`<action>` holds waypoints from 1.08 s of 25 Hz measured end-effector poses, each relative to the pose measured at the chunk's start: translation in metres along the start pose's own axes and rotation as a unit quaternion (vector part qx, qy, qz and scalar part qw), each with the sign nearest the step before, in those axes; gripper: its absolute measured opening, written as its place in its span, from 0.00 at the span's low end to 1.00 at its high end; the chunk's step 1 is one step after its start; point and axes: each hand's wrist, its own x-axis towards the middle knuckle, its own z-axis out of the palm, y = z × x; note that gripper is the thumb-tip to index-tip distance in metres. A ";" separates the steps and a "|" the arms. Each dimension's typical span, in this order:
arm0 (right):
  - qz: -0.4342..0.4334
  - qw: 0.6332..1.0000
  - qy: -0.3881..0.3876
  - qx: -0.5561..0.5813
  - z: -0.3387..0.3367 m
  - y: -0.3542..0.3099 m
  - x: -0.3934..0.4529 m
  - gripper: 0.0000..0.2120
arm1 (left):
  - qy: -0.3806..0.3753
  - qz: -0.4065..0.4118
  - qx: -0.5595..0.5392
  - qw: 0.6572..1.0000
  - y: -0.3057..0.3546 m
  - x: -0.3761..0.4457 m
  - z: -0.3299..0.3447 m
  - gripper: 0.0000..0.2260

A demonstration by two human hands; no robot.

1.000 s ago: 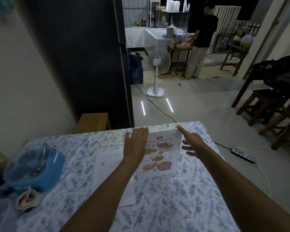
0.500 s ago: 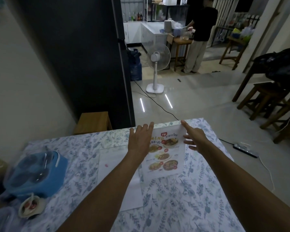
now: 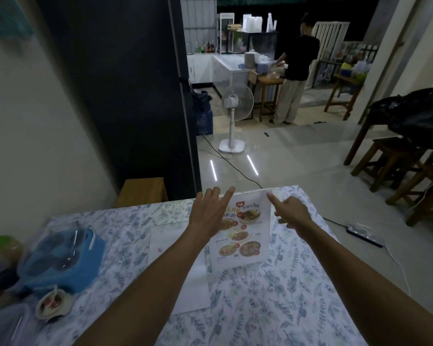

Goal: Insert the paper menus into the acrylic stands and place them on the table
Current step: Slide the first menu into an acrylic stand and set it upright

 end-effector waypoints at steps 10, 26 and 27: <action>-0.056 0.988 -0.111 -0.090 0.047 0.018 -0.070 0.33 | -0.009 -0.096 0.015 0.995 0.010 -0.118 -0.010 0.40; -0.043 0.950 -0.190 -0.242 0.230 0.050 -0.097 0.36 | -0.180 -0.229 -0.092 0.952 -0.102 -0.269 0.087 0.39; -0.032 0.949 -0.189 -0.250 0.237 0.062 -0.096 0.36 | -0.194 -0.234 -0.117 0.945 -0.105 -0.272 0.098 0.39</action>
